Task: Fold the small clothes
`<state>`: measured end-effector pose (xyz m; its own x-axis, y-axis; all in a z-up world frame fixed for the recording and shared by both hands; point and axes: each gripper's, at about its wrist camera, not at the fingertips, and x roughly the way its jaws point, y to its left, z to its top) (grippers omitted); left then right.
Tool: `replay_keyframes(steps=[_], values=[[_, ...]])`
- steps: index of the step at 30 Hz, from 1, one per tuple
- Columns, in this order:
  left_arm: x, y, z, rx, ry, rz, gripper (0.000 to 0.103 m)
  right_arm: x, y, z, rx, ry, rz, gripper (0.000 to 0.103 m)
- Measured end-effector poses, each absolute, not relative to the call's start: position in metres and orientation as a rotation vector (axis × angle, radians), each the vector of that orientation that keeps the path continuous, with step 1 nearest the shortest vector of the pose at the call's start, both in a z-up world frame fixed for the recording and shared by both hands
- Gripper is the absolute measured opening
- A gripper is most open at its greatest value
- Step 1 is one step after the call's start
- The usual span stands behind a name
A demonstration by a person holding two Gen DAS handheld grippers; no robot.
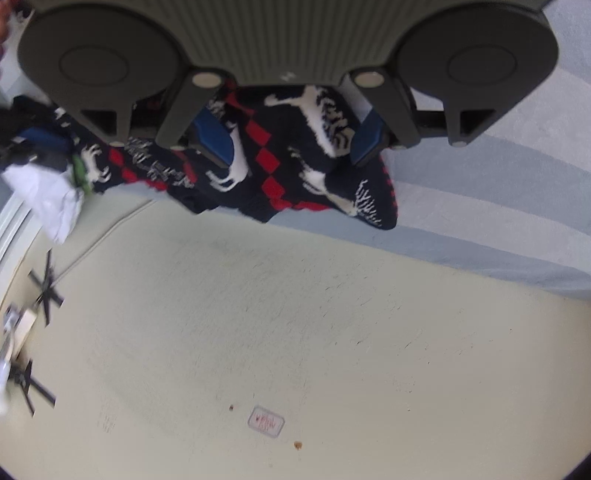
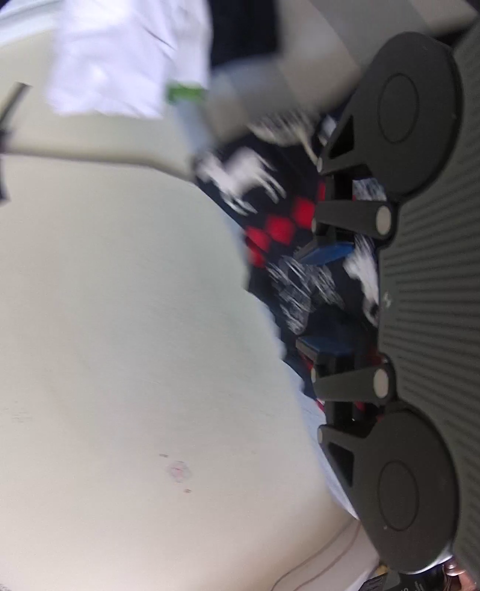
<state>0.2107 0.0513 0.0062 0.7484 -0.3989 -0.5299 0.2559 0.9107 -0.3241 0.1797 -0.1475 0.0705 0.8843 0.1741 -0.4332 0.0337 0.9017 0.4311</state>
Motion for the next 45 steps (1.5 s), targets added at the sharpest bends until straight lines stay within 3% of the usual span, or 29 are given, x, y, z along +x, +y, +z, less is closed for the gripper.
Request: replay_keyframes(steps=[5,7,8,10,14,20,30,36,39,45], values=[[0.217,0.034,-0.004,-0.096,0.685,-0.268,0.071,0.188,-0.179,0.058,0.489,0.499,0.092,0.047],[0.220,0.032,-0.006,-0.082,0.696,-0.258,0.071,0.204,-0.189,0.039,0.492,0.592,0.076,0.045],[0.221,0.033,-0.007,-0.088,0.697,-0.254,0.072,0.211,-0.197,0.027,0.507,0.638,0.073,0.033],[0.221,0.036,-0.007,-0.105,0.692,-0.250,0.072,0.208,-0.210,0.026,0.553,0.631,0.084,0.028],[0.217,0.040,-0.006,-0.117,0.672,-0.240,0.071,0.171,-0.232,0.047,0.622,0.577,0.164,0.042],[0.206,0.050,-0.001,-0.153,0.667,-0.228,0.075,0.073,-0.269,0.055,0.570,0.557,0.253,0.044],[0.051,0.081,0.014,-0.166,0.799,-0.409,0.075,-0.044,-0.296,0.011,0.514,0.666,0.330,0.043],[-0.044,0.079,0.012,-0.058,0.860,-0.434,0.075,-0.048,-0.282,0.001,0.515,0.661,0.480,0.043],[-0.076,0.082,0.015,-0.084,0.914,-0.444,0.075,-0.045,-0.272,0.002,0.531,0.709,0.671,0.032],[-0.103,0.086,0.013,-0.130,0.939,-0.449,0.075,-0.033,-0.270,0.018,0.648,0.605,0.905,0.033]])
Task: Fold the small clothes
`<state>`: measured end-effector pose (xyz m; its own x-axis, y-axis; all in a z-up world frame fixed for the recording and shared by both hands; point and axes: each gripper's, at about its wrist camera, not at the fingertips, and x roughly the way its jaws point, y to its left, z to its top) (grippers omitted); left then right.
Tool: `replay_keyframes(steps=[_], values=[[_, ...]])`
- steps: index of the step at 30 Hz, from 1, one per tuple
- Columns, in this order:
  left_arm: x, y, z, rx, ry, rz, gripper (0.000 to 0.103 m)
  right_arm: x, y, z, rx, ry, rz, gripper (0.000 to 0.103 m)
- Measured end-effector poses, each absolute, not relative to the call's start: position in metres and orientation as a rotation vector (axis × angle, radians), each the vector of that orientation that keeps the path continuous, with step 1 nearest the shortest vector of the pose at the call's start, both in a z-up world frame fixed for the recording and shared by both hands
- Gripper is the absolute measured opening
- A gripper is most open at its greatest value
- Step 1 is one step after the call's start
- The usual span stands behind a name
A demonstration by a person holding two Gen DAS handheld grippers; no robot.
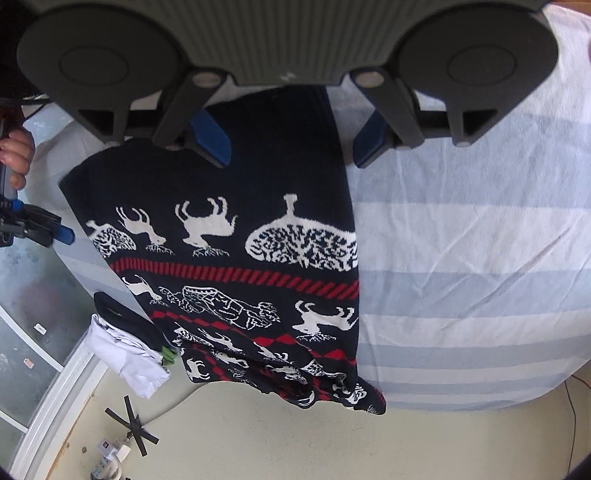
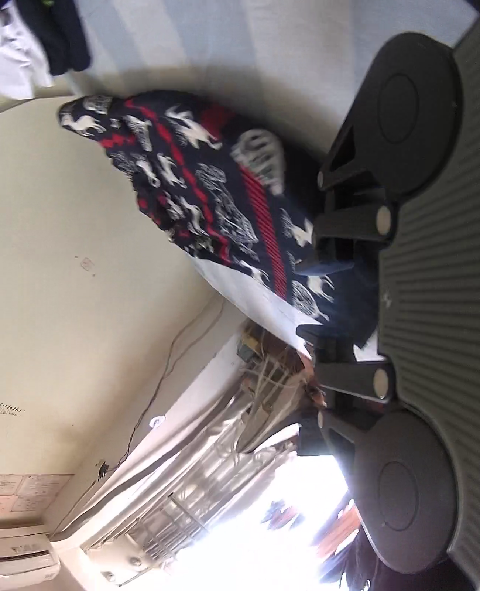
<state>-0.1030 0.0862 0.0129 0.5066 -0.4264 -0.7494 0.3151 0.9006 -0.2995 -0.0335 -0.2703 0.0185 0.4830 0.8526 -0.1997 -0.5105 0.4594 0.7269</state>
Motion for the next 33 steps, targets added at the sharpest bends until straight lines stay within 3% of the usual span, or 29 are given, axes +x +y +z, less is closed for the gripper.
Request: replay_keyframes(steps=[6,10,11,12,14,15,16,23,29,31,32,33], values=[[-0.102,0.079,0.014,-0.095,0.960,-0.439,0.076,-0.042,-0.290,0.008,0.627,0.642,0.763,0.034],[-0.098,0.077,0.015,-0.079,0.990,-0.456,0.082,-0.064,-0.302,0.000,0.620,0.651,0.633,0.034],[-0.098,0.075,0.015,-0.067,0.995,-0.457,0.079,-0.068,-0.304,-0.003,0.596,0.668,0.606,0.033],[-0.099,0.073,0.015,-0.052,0.994,-0.454,0.074,-0.071,-0.305,-0.007,0.573,0.685,0.594,0.033],[-0.099,0.072,0.017,-0.032,0.996,-0.440,0.013,-0.073,-0.296,-0.014,0.542,0.692,0.596,0.031],[-0.096,0.074,0.016,-0.050,1.014,-0.433,0.009,-0.073,-0.290,-0.017,0.540,0.690,0.616,0.027],[-0.094,0.080,0.016,-0.097,1.020,-0.435,0.008,-0.071,-0.282,-0.019,0.532,0.703,0.640,0.009],[-0.076,0.125,0.054,-0.402,0.874,-0.497,0.008,-0.048,-0.295,0.023,0.610,0.523,0.708,0.006],[0.026,0.125,0.099,-0.503,0.688,-0.433,0.007,0.056,-0.292,0.083,0.521,0.417,0.556,0.003],[0.068,0.113,0.098,-0.507,0.634,-0.323,0.012,0.101,-0.287,0.092,0.522,0.381,0.467,0.003],[0.085,0.107,0.094,-0.473,0.641,-0.248,0.021,0.121,-0.283,0.094,0.491,0.355,0.385,0.010],[0.097,0.102,0.089,-0.440,0.676,-0.182,0.023,0.138,-0.278,0.094,0.463,0.350,0.308,0.011]])
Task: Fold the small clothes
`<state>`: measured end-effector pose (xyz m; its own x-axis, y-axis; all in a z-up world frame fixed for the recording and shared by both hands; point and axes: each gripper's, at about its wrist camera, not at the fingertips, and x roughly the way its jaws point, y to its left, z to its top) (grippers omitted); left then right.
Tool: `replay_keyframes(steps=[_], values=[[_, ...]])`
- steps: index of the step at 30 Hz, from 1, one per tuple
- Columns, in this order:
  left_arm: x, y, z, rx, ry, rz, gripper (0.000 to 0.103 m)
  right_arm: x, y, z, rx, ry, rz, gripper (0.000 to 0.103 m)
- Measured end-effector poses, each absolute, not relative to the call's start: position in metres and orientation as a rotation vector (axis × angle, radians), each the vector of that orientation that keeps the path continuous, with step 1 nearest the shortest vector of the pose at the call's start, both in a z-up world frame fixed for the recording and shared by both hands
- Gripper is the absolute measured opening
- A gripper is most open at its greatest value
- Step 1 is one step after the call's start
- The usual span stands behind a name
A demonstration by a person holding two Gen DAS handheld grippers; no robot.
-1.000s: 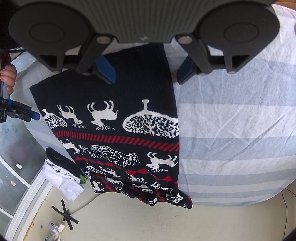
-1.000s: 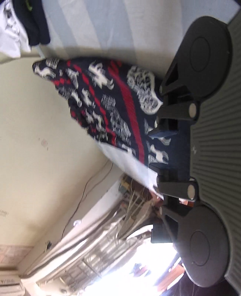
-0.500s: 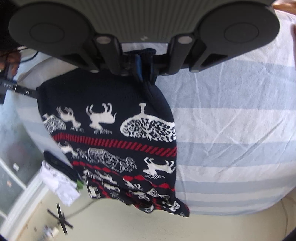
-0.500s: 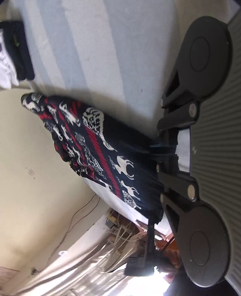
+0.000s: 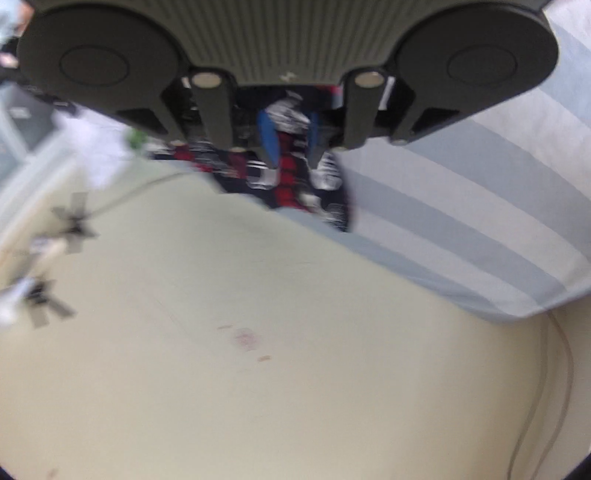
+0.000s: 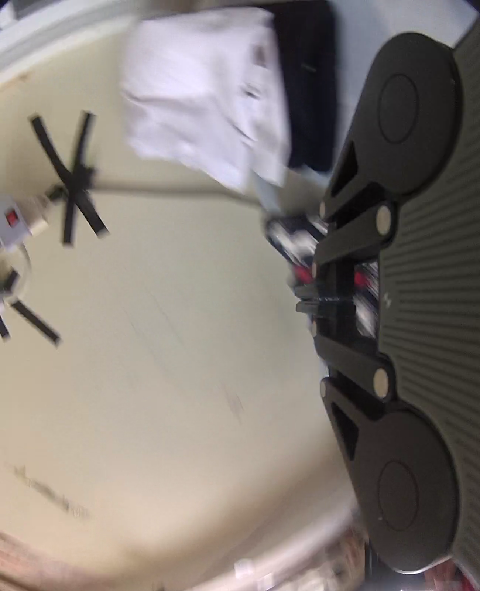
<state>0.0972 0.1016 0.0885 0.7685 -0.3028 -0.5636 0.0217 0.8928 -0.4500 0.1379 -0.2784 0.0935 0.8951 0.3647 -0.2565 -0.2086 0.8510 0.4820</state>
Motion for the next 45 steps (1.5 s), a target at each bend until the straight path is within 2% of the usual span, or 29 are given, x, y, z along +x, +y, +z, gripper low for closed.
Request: replay_keyframes(steps=[1,3,4,5,6,7,8,12,18,21,23,24,26,27,28,29,30,31,37,41,43,44,45], values=[[0.103,0.099,0.081,-0.430,0.717,-0.163,0.023,0.147,-0.276,0.092,0.448,0.369,0.284,0.011],[0.097,0.099,0.068,-0.414,0.732,-0.241,0.031,0.138,-0.277,0.086,0.456,0.400,0.380,0.011],[0.091,0.099,0.061,-0.382,0.742,-0.256,0.046,0.122,-0.274,0.083,0.427,0.384,0.437,0.014],[0.085,0.100,0.055,-0.349,0.753,-0.249,0.061,0.101,-0.270,0.080,0.371,0.381,0.482,0.026],[0.080,0.101,0.050,-0.318,0.766,-0.246,0.065,0.082,-0.268,0.074,0.332,0.406,0.522,0.036],[0.076,0.102,0.046,-0.301,0.784,-0.254,0.068,0.062,-0.271,0.065,0.337,0.463,0.564,0.053],[0.074,0.103,0.042,-0.299,0.805,-0.265,0.070,0.044,-0.277,0.055,0.383,0.518,0.591,0.056],[0.070,0.102,0.033,-0.309,0.844,-0.328,0.074,-0.018,-0.303,0.019,0.550,0.649,0.577,0.057],[0.075,0.073,0.026,-0.221,0.838,-0.370,0.072,-0.051,-0.280,-0.009,0.641,0.820,0.654,0.054],[0.077,0.054,0.033,-0.116,0.767,-0.348,0.071,-0.044,-0.247,-0.002,0.620,0.849,0.686,0.045],[0.084,0.045,0.035,-0.056,0.735,-0.328,0.073,-0.039,-0.241,-0.005,0.621,0.880,0.683,0.012],[0.090,0.042,0.034,-0.053,0.745,-0.325,0.072,-0.033,-0.238,-0.009,0.631,0.893,0.668,0.008],[0.103,0.038,0.031,-0.069,0.781,-0.346,0.067,-0.034,-0.241,-0.010,0.656,0.883,0.663,0.008],[0.107,0.035,0.029,-0.062,0.791,-0.349,0.051,-0.034,-0.240,-0.006,0.644,0.868,0.655,0.008],[0.111,0.032,0.027,-0.047,0.800,-0.349,0.040,-0.035,-0.241,-0.001,0.637,0.845,0.654,0.008],[0.114,0.029,0.025,-0.040,0.813,-0.355,0.020,-0.035,-0.244,0.004,0.648,0.816,0.659,0.008],[0.117,0.028,0.023,-0.048,0.824,-0.368,0.013,-0.033,-0.249,0.011,0.664,0.791,0.661,0.008],[0.118,0.027,0.021,-0.059,0.824,-0.369,0.010,-0.030,-0.254,0.018,0.676,0.763,0.659,0.008],[0.104,0.051,0.044,-0.180,0.708,-0.315,0.009,0.010,-0.290,0.062,0.702,0.573,0.617,0.008],[0.108,0.065,0.051,-0.254,0.680,-0.216,0.010,0.069,-0.291,0.067,0.740,0.518,0.541,0.008],[0.120,0.062,0.043,-0.242,0.723,-0.180,0.014,0.098,-0.285,0.059,0.706,0.513,0.462,0.014],[0.122,0.061,0.038,-0.228,0.740,-0.162,0.017,0.112,-0.279,0.052,0.673,0.531,0.427,0.022],[0.121,0.061,0.035,-0.215,0.750,-0.148,0.024,0.122,-0.274,0.045,0.647,0.561,0.392,0.030]])
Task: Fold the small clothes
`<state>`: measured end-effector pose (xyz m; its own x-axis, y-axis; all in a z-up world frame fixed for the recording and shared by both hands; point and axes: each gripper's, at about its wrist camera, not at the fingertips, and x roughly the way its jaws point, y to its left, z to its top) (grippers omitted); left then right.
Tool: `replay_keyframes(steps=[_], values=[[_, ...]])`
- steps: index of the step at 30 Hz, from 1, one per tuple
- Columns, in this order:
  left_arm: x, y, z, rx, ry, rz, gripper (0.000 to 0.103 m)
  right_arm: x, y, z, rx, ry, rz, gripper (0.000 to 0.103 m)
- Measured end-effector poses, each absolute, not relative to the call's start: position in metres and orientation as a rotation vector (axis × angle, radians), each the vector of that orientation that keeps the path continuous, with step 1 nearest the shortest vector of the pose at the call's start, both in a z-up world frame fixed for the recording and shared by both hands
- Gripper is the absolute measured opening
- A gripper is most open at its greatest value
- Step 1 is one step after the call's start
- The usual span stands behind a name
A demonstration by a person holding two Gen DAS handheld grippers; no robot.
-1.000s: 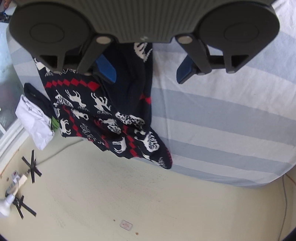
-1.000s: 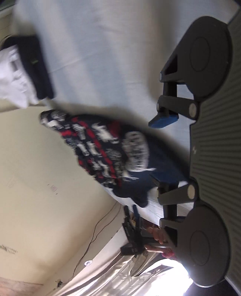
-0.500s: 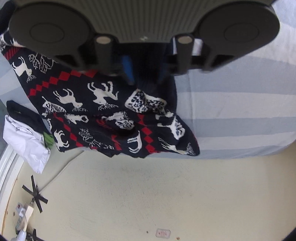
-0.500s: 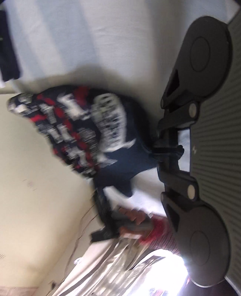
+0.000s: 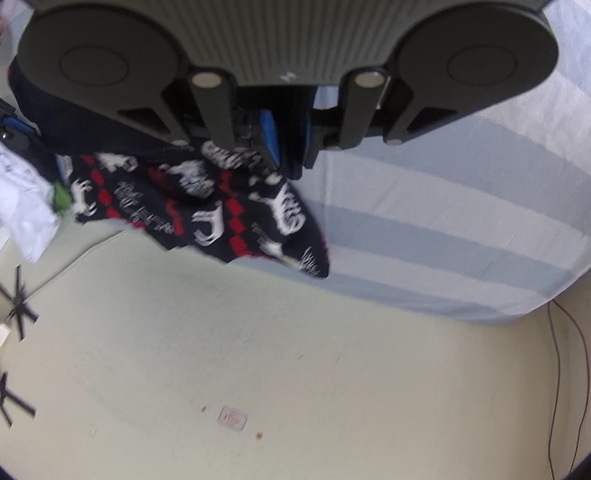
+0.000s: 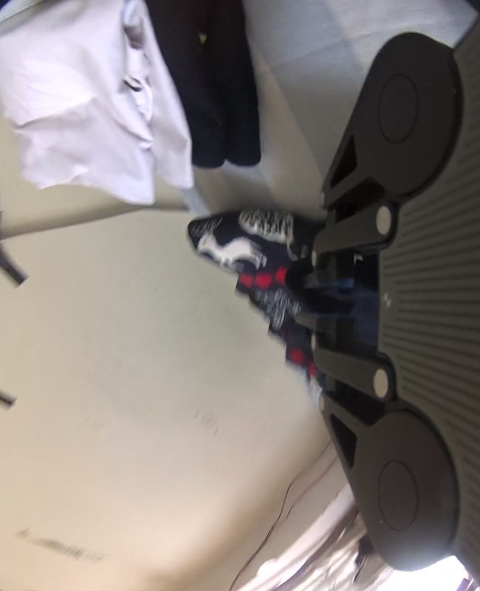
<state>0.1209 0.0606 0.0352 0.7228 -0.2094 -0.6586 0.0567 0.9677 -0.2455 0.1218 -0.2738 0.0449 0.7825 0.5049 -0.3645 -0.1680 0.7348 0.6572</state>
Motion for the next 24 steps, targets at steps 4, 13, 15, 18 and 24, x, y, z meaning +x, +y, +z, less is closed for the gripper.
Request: replay_keyframes(steps=[4,13,15,18,24], values=[[0.097,0.071,0.030,-0.188,0.744,-0.190,0.053,0.100,-0.281,0.027,0.669,0.565,0.389,0.040],[0.044,0.086,0.008,-0.342,0.909,-0.398,0.058,0.013,-0.308,0.025,0.648,0.552,0.371,0.054],[0.036,0.081,0.008,-0.327,0.895,-0.386,0.054,0.013,-0.292,0.026,0.569,0.546,0.359,0.053],[0.034,0.076,0.009,-0.257,0.888,-0.322,0.023,0.018,-0.266,0.022,0.407,0.560,0.320,0.012],[0.040,0.100,0.009,-0.362,0.903,-0.314,0.023,0.007,-0.299,0.030,0.357,0.433,-0.030,0.003]])
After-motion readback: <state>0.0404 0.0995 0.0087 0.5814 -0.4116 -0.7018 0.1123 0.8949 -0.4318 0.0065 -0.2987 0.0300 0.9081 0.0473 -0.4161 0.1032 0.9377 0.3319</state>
